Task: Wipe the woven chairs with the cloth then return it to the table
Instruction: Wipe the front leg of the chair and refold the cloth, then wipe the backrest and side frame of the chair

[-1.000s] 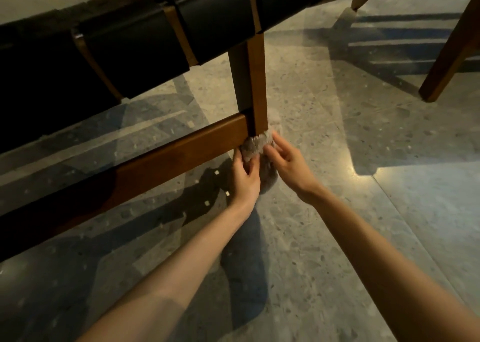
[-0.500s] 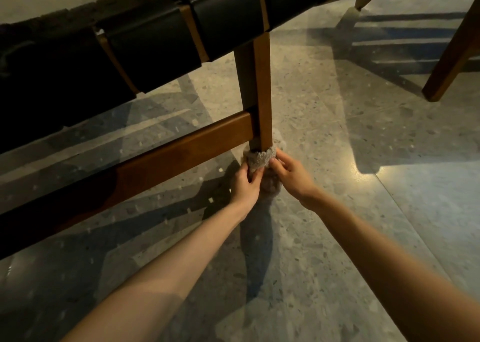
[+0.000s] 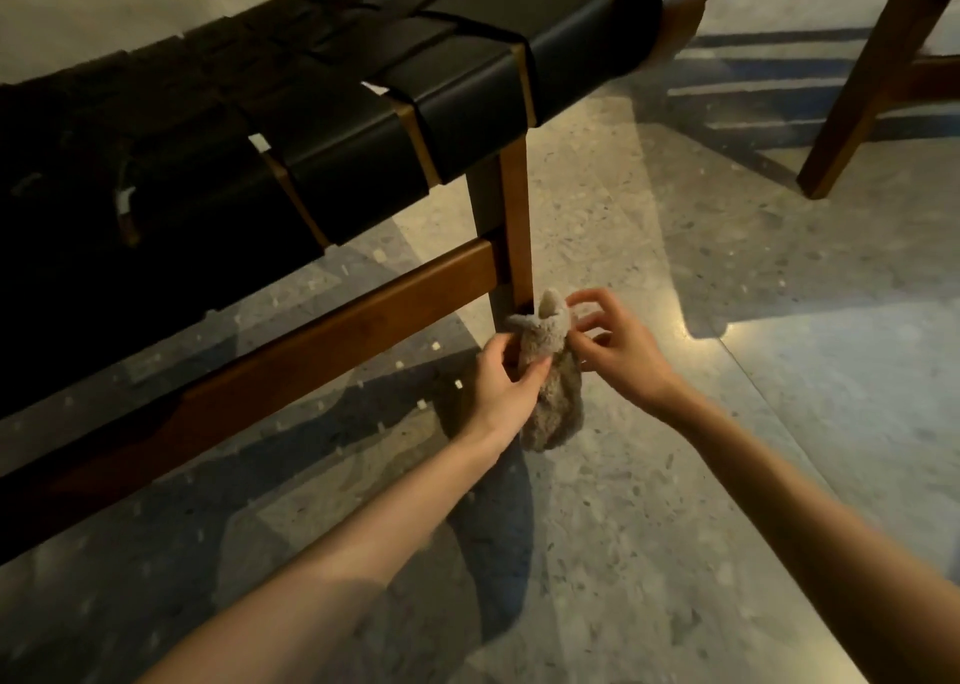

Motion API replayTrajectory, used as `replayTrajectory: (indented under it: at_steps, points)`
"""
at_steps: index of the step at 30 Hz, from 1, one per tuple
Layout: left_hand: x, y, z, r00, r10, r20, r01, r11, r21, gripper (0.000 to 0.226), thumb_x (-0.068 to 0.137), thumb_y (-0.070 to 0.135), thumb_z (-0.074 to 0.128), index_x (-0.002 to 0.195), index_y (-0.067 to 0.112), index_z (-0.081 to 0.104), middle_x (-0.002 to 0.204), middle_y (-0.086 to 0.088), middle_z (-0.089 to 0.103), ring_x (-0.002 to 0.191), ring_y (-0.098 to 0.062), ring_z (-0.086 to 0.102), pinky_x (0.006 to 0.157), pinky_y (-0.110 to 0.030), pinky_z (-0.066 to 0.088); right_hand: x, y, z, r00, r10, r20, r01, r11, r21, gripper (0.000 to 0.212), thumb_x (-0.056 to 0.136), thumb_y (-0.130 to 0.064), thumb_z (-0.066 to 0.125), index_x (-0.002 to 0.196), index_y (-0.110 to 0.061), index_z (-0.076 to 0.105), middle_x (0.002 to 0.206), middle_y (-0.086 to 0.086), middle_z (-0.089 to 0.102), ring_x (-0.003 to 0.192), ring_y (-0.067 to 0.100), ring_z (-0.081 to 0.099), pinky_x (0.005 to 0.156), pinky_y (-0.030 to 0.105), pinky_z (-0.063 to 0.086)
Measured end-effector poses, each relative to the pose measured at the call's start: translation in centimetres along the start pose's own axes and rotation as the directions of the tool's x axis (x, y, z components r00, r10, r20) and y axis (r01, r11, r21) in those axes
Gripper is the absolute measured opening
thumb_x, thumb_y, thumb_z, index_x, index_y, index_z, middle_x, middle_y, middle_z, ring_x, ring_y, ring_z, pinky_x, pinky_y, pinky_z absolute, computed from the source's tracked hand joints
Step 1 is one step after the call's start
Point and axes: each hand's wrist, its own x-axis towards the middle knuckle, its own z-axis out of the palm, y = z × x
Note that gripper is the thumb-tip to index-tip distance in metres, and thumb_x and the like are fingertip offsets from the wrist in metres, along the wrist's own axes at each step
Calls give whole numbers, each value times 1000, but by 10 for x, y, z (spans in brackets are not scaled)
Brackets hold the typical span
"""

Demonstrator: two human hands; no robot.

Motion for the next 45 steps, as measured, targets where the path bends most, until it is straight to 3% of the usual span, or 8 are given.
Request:
replayTrajectory:
  at_steps: [7, 12, 19, 23, 32, 38, 41, 45]
  points:
    - [-17, 59, 2, 973, -121, 199, 87, 982, 169, 38, 91, 22, 60, 126, 21, 43, 121, 3, 52, 108, -8, 50, 66, -12, 40, -17, -49, -50, 966, 238, 102, -221, 963, -154, 18, 93, -10, 55, 111, -15, 58, 94, 5, 61, 76, 14, 63, 65, 25, 57]
    - [-67, 134, 0, 897, -343, 278, 269, 924, 272, 41, 87, 24, 66, 121, 19, 43, 119, -2, 56, 109, -18, 54, 90, -36, 50, -59, -117, -98, 908, 399, 124, -355, 893, -276, 11, 90, -8, 59, 99, -15, 59, 81, 4, 62, 64, 10, 61, 66, 28, 53]
    - [-161, 301, -41, 893, -265, 363, 193, 956, 223, 51, 86, 19, 67, 121, 33, 33, 107, 3, 49, 86, -1, 51, 67, -18, 47, -114, -291, -176, 889, 449, 90, -415, 874, -254, 14, 89, -7, 61, 102, -13, 60, 80, 3, 61, 66, 13, 60, 75, 38, 53]
    - [-217, 418, -89, 862, -89, 498, -18, 978, 206, 60, 89, 20, 64, 140, 29, 34, 124, 7, 49, 109, -5, 50, 76, -10, 46, -136, -418, -217, 927, 359, 105, -312, 897, -314, 17, 87, -11, 62, 98, -23, 57, 84, -3, 59, 73, 11, 59, 68, 25, 46]
    - [-324, 576, -225, 917, 77, 392, -231, 903, 362, 23, 85, 29, 68, 106, 27, 59, 100, 15, 61, 97, 2, 59, 78, -13, 50, -166, -620, -260, 959, 73, 274, 76, 865, -496, 11, 89, -24, 65, 97, -27, 59, 87, -9, 57, 80, 8, 58, 66, 19, 48]
    - [-387, 585, -299, 976, 217, 0, -148, 665, 732, 24, 86, 33, 66, 105, 20, 63, 106, 4, 33, 99, -3, 32, 79, -11, 35, -167, -672, -234, 925, -132, 355, 336, 722, -605, 19, 81, -39, 70, 96, -27, 66, 113, -3, 45, 107, 16, 37, 80, 26, 37]
    - [-407, 591, -335, 942, 298, -154, -56, 591, 805, 24, 82, 34, 71, 100, 18, 68, 126, -7, 35, 115, -20, 29, 98, -33, 35, -162, -693, -208, 885, -208, 417, 441, 662, -606, 21, 80, -41, 71, 94, -26, 68, 135, 0, 43, 123, 20, 29, 89, 30, 35]
    - [-420, 591, -390, 938, 298, -174, -21, 552, 833, 21, 85, 34, 67, 99, 18, 68, 134, -1, 50, 130, -22, 35, 110, -45, 17, -153, -720, -158, 811, -258, 525, 549, 645, -532, 18, 87, -38, 65, 93, -22, 60, 97, -4, 62, 96, 13, 55, 92, 27, 40]
